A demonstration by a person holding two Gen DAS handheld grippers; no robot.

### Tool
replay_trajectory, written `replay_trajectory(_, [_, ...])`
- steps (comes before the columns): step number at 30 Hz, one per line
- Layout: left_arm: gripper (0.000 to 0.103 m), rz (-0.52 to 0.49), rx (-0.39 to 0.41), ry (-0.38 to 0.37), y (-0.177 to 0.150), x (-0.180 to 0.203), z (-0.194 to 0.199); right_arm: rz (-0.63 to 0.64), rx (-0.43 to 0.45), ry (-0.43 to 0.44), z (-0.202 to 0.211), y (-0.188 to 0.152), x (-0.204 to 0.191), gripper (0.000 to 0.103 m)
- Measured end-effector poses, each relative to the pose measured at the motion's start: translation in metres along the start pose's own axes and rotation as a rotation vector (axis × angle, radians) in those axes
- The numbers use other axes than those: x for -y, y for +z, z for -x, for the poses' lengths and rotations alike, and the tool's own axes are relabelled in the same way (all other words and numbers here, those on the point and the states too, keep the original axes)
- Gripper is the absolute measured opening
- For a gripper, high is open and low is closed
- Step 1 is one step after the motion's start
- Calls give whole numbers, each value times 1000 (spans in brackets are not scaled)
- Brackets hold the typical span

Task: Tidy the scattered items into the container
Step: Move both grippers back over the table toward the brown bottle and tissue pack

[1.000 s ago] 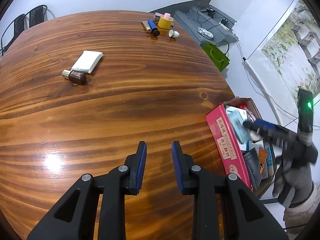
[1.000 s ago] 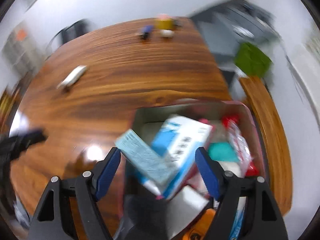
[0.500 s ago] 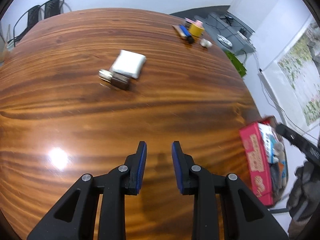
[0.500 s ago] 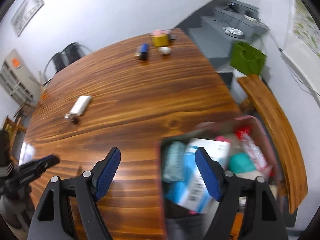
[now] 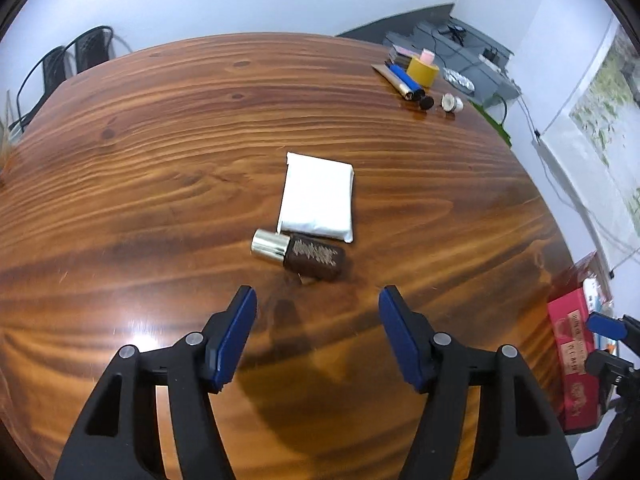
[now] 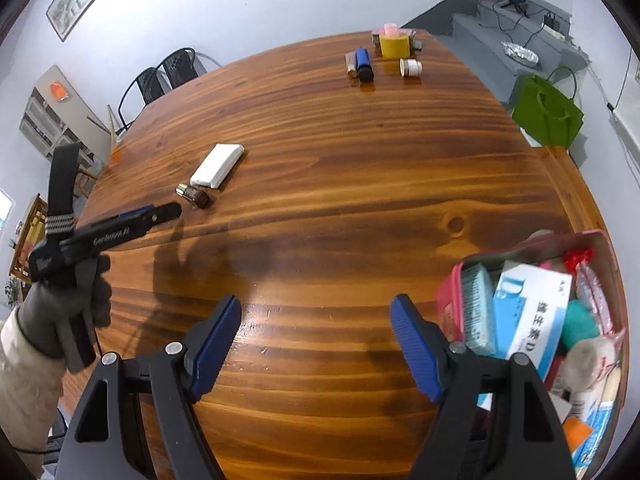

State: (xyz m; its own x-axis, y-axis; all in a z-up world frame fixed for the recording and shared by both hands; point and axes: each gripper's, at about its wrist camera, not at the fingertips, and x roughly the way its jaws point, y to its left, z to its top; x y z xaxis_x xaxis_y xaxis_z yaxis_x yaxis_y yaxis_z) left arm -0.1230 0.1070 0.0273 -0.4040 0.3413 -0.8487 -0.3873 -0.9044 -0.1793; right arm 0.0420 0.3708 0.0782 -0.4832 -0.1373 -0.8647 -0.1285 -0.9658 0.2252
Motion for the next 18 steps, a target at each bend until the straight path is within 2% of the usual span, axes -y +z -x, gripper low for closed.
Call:
replay_trajectory(9, [67,-105,-11,10,13,0,-23,-15,-18,-5,-8,3,-6,80])
replay_trajectory(17, [67,-138,-14,16,17,-5,-37,-13,-27,-4,-16,10,-15,80])
replay_trajectory(18, [64,-148,-11,22,17,-5,-38,-12,-27,-5,-17,10,-16,80])
